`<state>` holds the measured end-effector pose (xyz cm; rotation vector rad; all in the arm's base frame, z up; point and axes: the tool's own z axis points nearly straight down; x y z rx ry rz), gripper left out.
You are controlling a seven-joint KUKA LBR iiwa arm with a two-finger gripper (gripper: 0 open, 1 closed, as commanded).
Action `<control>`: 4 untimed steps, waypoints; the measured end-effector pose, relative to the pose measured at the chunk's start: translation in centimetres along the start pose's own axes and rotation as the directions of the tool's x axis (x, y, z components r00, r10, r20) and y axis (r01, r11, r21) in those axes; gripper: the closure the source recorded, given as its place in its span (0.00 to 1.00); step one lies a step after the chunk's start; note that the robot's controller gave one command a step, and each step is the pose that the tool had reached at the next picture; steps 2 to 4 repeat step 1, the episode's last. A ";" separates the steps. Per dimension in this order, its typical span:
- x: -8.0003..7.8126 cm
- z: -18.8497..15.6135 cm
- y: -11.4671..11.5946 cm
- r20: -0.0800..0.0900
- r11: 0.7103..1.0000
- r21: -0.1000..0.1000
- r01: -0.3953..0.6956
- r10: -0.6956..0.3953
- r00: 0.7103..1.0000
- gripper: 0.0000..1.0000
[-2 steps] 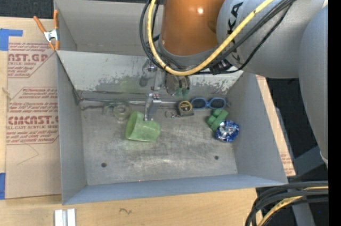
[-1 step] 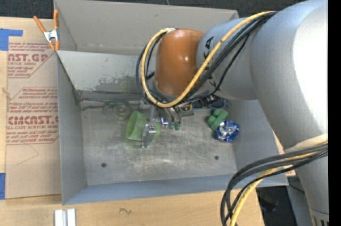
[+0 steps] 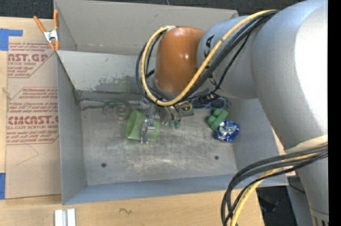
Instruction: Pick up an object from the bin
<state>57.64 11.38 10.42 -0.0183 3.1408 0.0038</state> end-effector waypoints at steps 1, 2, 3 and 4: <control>-0.9 -14.3 -0.4 0.010 1.000 -0.001 -0.018 0.018 1.000 1.00; -0.9 -14.3 -0.4 0.010 1.000 -0.001 -0.018 0.018 1.000 1.00; -0.9 -14.3 -0.4 0.010 1.000 -0.001 -0.018 0.018 1.000 1.00; -0.9 -14.3 -0.4 0.010 1.000 -0.001 -0.018 0.018 1.000 1.00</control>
Offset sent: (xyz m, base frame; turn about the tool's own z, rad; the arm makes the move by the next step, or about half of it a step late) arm 0.0070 -0.0062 0.1383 0.0219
